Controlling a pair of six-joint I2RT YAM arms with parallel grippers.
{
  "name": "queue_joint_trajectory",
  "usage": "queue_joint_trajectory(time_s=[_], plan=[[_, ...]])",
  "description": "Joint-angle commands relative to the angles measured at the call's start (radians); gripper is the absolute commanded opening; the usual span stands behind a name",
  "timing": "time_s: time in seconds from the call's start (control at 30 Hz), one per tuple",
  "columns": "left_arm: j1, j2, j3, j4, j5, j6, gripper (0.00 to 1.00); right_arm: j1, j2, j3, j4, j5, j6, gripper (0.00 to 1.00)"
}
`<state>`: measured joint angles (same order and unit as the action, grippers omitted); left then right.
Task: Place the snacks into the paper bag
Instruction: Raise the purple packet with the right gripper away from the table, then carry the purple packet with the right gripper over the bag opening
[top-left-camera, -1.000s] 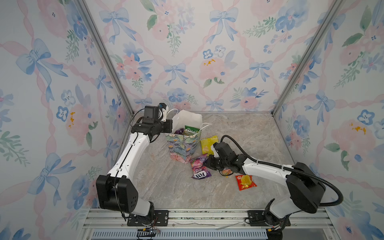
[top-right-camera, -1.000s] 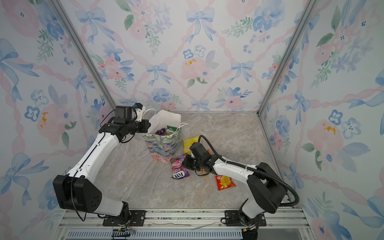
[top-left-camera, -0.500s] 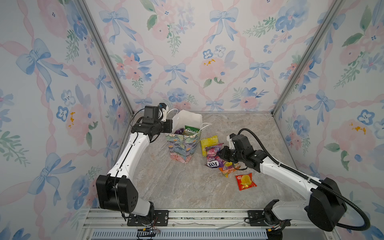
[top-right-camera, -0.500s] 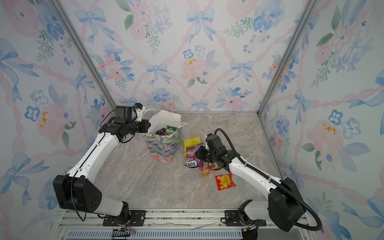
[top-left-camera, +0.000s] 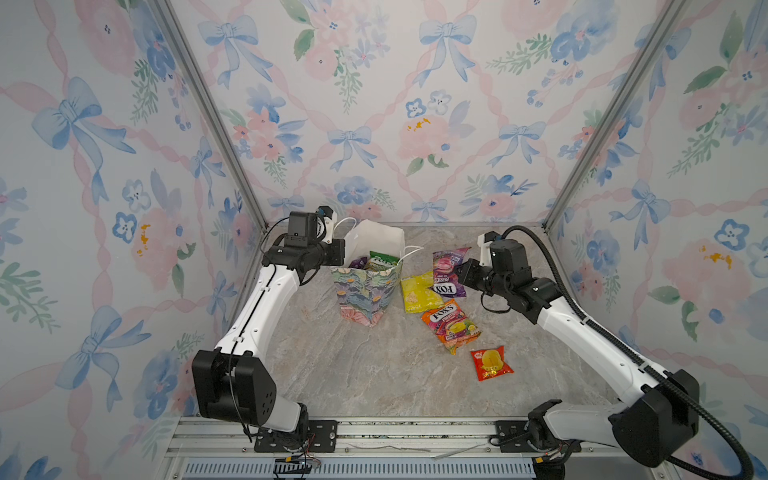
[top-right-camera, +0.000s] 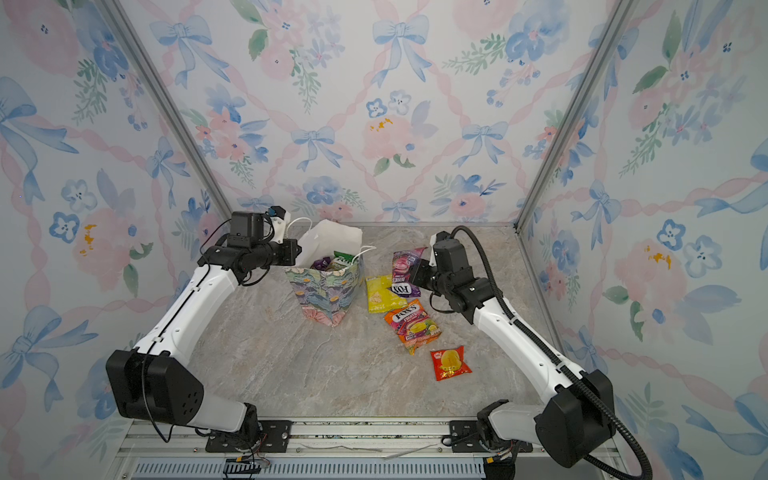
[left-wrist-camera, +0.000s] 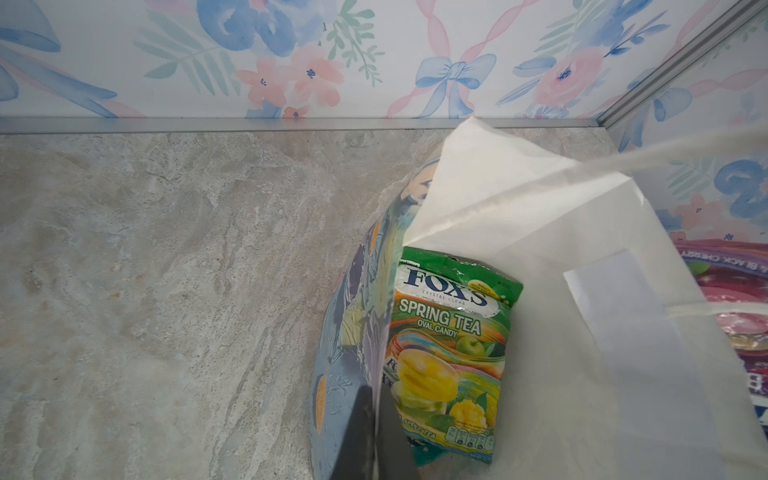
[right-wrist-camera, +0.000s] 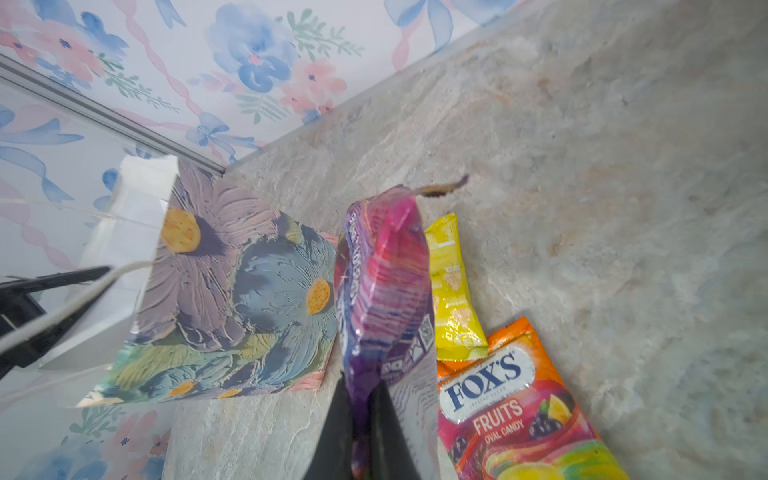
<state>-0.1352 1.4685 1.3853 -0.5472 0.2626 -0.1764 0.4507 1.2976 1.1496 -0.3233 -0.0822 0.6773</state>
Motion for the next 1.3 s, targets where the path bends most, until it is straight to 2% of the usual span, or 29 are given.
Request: queue_joint_trajectory(time_s=[0.0,0.27,0.5,0.83,1.27], plan=[[0.01,-0.009,-0.015,-0.03,0.006,0.015,0.0,-0.029,0.004,0.097,0.011,0.028,-0.083,0.02],[0.009,-0.011,-0.015,-0.03,0.007,0.015,0.0,-0.038,0.097,0.302,0.032,0.023,-0.129,0.02],[0.009,-0.007,-0.015,-0.03,0.006,0.015,0.0,-0.03,0.214,0.47,0.072,-0.04,-0.102,0.01],[0.011,-0.005,-0.016,-0.03,0.011,0.014,0.0,0.049,0.399,0.769,0.05,-0.054,-0.129,0.0],[0.01,-0.005,-0.016,-0.03,0.013,0.013,0.0,0.195,0.544,0.87,0.049,-0.108,-0.089,0.0]])
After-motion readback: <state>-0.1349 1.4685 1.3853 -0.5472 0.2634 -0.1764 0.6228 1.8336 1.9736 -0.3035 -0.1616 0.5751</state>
